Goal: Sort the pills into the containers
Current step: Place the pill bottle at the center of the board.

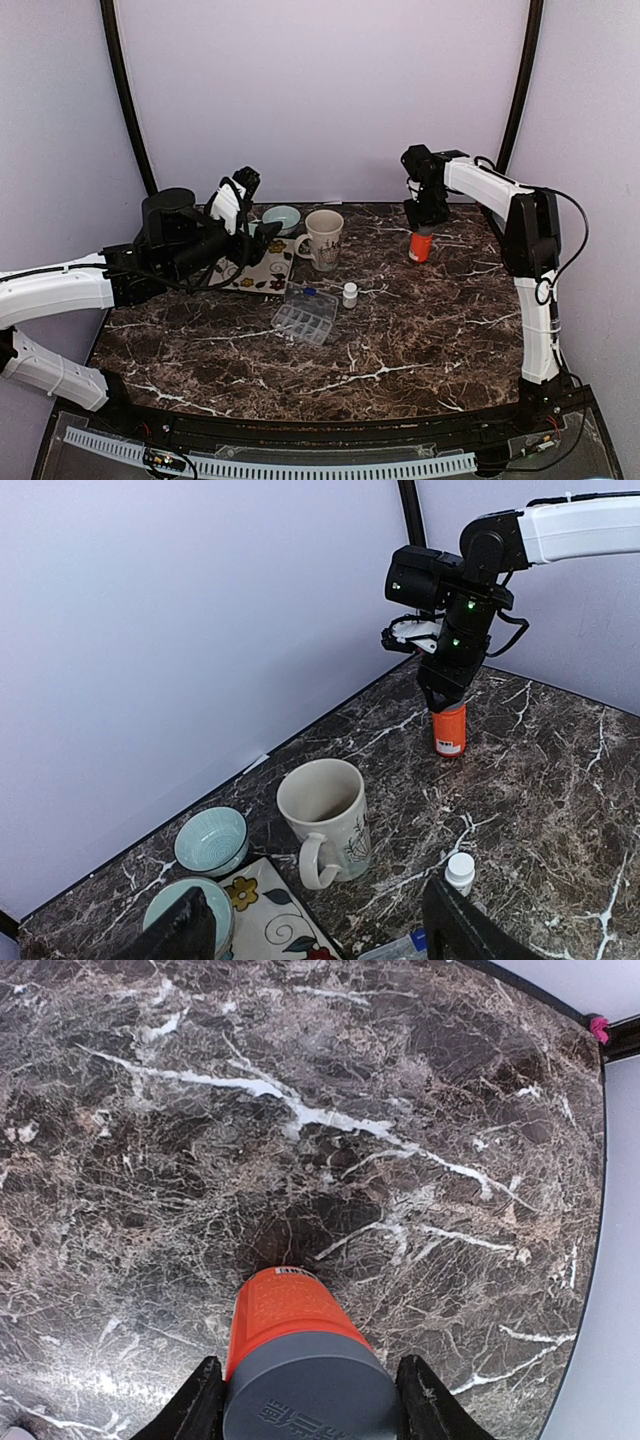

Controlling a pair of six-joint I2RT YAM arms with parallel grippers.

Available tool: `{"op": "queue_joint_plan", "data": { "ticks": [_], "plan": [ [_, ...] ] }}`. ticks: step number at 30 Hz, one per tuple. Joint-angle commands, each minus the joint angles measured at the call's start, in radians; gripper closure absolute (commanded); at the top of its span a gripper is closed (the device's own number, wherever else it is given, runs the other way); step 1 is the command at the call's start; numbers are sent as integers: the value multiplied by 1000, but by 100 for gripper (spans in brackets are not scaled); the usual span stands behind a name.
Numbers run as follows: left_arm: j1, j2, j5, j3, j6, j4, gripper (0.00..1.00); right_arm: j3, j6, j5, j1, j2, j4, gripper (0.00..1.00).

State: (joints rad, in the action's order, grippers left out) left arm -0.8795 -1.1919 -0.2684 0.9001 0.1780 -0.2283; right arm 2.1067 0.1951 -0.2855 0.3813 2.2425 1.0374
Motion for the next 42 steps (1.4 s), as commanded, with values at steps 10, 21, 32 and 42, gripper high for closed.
{"op": "queue_joint_plan", "data": {
  "ticks": [10, 21, 32, 42],
  "plan": [
    [7, 37, 7, -13, -20, 10, 26, -80, 15, 11, -1, -15, -73, 67],
    [7, 40, 15, -14, -15, 10, 26, -116, 33, 19, 1, -56, -89, 46],
    [7, 38, 23, -8, -20, 9, 26, -120, 41, 35, 7, -85, -96, 36],
    [6, 34, 24, 4, -24, 24, 26, -99, 46, 0, 13, -109, -93, 30]
  ]
}}
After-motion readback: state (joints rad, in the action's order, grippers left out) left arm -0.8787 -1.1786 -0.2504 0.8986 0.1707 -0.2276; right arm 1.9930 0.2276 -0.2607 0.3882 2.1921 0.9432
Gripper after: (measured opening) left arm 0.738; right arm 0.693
